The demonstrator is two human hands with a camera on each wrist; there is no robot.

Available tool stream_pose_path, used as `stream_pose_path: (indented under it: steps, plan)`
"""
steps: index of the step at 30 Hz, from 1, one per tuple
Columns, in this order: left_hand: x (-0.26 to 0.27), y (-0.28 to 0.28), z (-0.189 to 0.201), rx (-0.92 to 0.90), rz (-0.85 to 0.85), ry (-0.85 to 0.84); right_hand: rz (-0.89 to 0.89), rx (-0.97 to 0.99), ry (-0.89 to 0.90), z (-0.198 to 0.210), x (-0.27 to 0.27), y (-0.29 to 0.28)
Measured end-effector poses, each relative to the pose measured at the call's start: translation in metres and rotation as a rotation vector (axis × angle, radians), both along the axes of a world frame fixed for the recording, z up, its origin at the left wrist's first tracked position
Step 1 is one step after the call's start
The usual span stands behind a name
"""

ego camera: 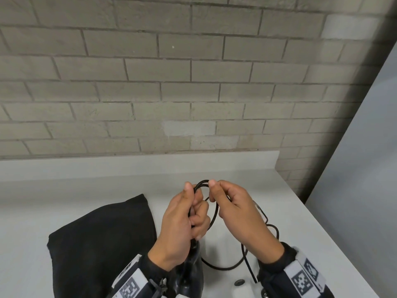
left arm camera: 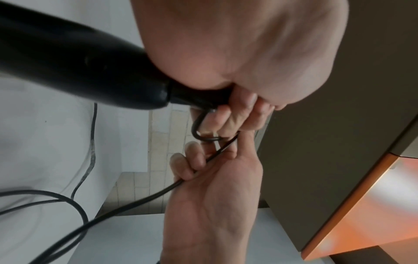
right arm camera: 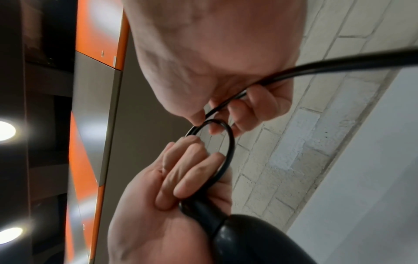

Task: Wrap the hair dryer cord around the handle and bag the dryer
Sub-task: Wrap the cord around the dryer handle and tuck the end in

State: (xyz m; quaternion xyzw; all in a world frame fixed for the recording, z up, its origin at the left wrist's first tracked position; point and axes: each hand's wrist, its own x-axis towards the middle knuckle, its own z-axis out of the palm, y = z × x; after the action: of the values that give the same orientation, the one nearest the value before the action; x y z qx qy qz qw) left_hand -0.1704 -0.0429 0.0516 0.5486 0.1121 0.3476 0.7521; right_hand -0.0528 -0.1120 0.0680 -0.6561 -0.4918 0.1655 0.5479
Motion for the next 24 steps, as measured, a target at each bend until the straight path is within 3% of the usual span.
stream_pose_path:
  steps: [8, 12, 14, 16, 20, 24]
  plan:
    - [-0.003, 0.01, 0.002, -0.211, 0.236, -0.09, -0.005, -0.039, 0.269, -0.052, 0.006, -0.02]
    - [-0.009, 0.028, 0.0, -0.292, 0.373, -0.138, -0.059, -0.118, 0.292, -0.091, 0.006, -0.047]
    - [-0.012, 0.034, -0.001, -0.304, 0.408, -0.144, -0.114, -0.149, 0.1, -0.103, 0.004, -0.06]
    - [-0.012, 0.033, -0.001, -0.3, 0.407, -0.149, -0.153, -0.173, -0.216, -0.11, 0.004, -0.071]
    - [-0.008, 0.029, -0.002, -0.24, 0.381, -0.144, -0.158, -0.18, -0.747, -0.09, 0.002, -0.075]
    - [-0.006, 0.024, -0.003, -0.161, 0.322, -0.111, -0.152, -0.153, -1.062, -0.061, -0.001, -0.075]
